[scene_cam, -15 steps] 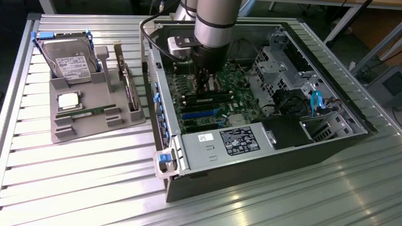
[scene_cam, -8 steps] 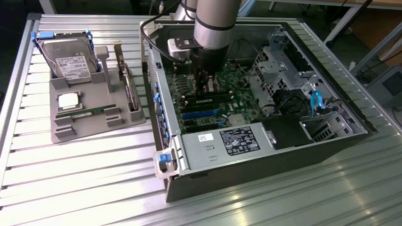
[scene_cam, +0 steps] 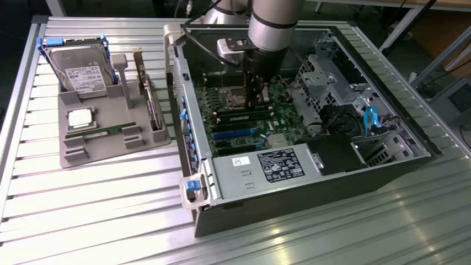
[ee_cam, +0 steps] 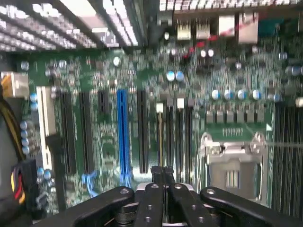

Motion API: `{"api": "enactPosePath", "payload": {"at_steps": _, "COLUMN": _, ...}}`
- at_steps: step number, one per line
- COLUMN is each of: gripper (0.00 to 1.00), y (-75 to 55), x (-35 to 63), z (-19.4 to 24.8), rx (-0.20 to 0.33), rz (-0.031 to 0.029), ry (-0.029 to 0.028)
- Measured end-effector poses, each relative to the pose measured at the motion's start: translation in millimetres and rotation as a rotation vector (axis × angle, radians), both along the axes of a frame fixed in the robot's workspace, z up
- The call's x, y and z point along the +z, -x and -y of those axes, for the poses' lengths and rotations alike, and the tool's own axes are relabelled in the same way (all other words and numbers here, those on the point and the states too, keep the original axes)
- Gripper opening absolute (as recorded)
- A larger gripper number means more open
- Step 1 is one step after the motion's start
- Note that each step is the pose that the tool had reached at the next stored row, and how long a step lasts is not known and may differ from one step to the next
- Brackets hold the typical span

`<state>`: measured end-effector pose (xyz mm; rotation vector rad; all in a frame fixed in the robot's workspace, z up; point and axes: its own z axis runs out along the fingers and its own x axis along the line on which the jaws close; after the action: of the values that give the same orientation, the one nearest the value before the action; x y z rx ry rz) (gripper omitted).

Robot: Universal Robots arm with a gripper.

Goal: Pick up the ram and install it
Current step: 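Press down the ram until it locks into place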

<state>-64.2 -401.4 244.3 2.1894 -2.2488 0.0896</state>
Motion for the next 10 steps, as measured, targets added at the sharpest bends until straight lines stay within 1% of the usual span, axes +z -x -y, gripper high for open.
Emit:
{"api": "enactPosePath", "payload": {"at_steps": 2, "gripper": 0.10, "y": -20.7, "x": 0.0, "z": -0.3, "rx": 0.000, "rz": 0.0000, "ry": -0.0016}}
{"api": "enactPosePath", "payload": {"at_steps": 3, "gripper": 0.10, "y": -29.0, "x": 0.9, "z": -0.4, "rx": 0.000, "rz": -0.0001, "ry": -0.0021}}
{"api": "enactPosePath", "payload": {"at_steps": 4, "gripper": 0.10, "y": -34.6, "x": 5.4, "z": -0.4, "rx": 0.000, "rz": 0.0000, "ry": -0.0023}}
{"api": "enactPosePath", "payload": {"at_steps": 6, "gripper": 0.10, "y": -41.3, "x": 12.5, "z": -0.4, "rx": 0.000, "rz": 0.0000, "ry": -0.0022}}
{"api": "enactPosePath", "payload": {"at_steps": 10, "gripper": 0.10, "y": -51.7, "x": 21.8, "z": -0.4, "rx": 0.000, "rz": 0.0000, "ry": -0.0023}}
